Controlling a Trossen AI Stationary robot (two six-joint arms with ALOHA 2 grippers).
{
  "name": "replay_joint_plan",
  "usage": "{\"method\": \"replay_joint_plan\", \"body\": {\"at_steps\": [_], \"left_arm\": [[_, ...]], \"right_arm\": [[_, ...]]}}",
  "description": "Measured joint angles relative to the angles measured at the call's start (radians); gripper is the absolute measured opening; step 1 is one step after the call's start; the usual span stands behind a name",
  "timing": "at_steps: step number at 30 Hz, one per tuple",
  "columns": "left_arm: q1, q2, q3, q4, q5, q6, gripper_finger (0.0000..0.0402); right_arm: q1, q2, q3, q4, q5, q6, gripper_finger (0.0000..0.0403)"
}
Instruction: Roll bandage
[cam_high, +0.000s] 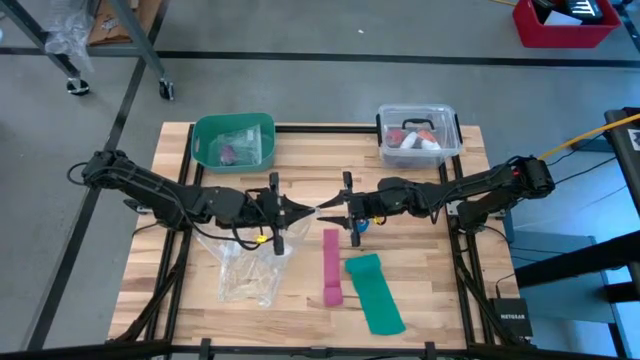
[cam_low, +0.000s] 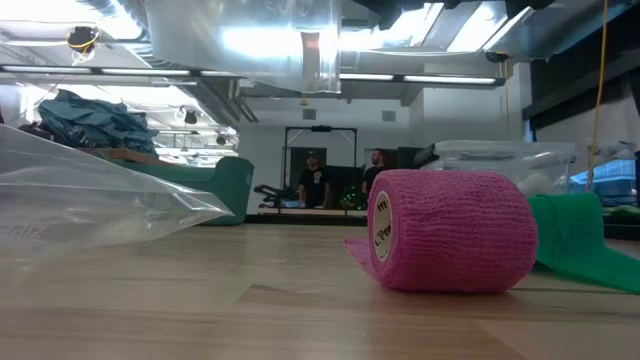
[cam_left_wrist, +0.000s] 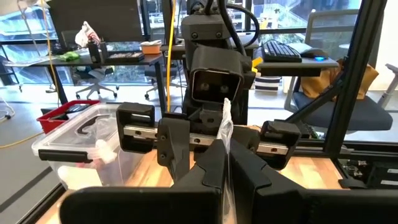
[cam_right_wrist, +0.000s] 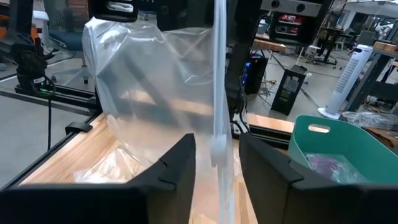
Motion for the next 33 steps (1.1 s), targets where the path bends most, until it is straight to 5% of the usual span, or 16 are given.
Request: {"method": "replay_joint_plan", "body": {"at_steps": [13,23,33], "left_arm": [[0.0,0.0,0.0,0.005,0.0,0.0,0.0],[-0.002,0.001,0.0,0.063,0.0,0.049,0.0],[-0.002,0.002,0.0,0.098,-0.001,0.096,0.0]], "right_arm": [[0.0,0.0,0.0,0.0,0.0,0.0,0.0021],[0.0,0.001,0.001,-0.053,0.0,0.002,0.0053],[0.0,0.0,0.002,-0.123,0.0,0.003,0.0009]]}}
